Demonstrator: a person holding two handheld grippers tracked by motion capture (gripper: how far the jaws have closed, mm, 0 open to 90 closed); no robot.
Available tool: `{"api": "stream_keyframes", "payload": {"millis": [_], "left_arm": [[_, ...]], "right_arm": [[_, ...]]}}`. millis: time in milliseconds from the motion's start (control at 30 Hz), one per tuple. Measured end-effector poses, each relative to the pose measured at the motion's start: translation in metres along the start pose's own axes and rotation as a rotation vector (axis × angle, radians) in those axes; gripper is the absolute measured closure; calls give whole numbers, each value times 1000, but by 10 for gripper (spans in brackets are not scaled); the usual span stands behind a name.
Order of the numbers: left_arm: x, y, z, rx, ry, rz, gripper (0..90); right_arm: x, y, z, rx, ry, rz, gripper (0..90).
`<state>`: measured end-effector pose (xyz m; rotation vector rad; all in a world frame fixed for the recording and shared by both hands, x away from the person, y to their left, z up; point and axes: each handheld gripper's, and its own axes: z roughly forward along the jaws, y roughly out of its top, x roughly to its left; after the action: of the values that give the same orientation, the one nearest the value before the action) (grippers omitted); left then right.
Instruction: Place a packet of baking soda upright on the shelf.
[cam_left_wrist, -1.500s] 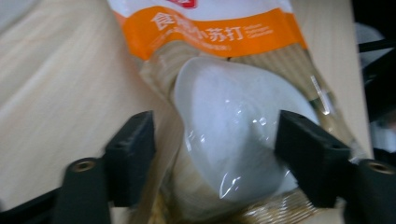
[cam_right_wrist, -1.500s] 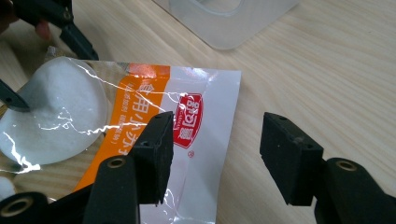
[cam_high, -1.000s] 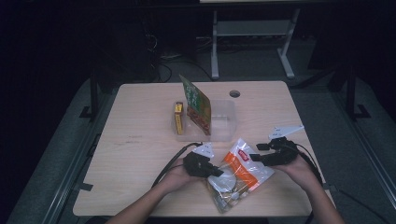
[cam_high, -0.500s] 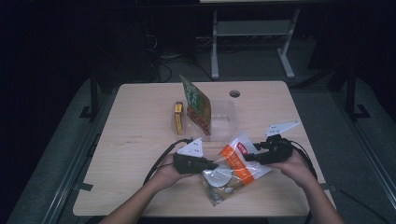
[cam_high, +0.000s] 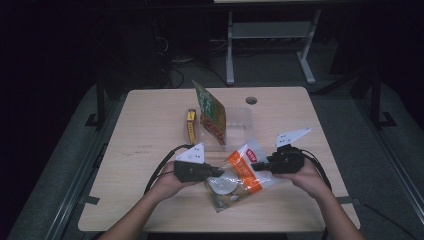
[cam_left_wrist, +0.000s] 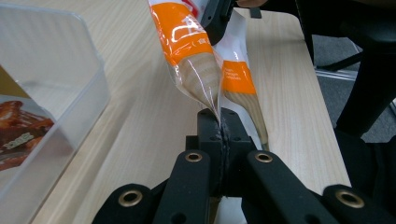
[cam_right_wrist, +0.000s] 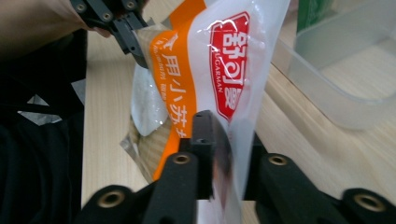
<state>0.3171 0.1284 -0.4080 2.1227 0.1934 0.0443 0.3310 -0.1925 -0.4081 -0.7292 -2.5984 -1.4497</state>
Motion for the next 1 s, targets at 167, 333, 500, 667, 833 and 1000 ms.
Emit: {"api": "stream_keyframes", "payload": {"millis": [167, 333, 500, 667, 833, 1000], "left_arm": [[5, -2, -2, -8, -8, -28, 891], [9, -4, -4, -11, -1, -64, 815], [13, -7, -7, 4, 37, -97, 566], [11, -12, -19, 11, 81, -106, 316], [8, -26, -34, 38, 123, -121, 275], [8, -39, -45, 56, 144, -154, 271]], "right_arm": [[2, 2, 0, -4, 11, -18, 899], [4, 5, -5, -22, 45, -18, 900], [6, 10, -5, -8, 65, -29, 900], [8, 11, -5, 5, 46, -43, 900], [11, 15, -14, -39, 37, -48, 900], [16, 22, -22, -55, 15, -68, 900]]}}
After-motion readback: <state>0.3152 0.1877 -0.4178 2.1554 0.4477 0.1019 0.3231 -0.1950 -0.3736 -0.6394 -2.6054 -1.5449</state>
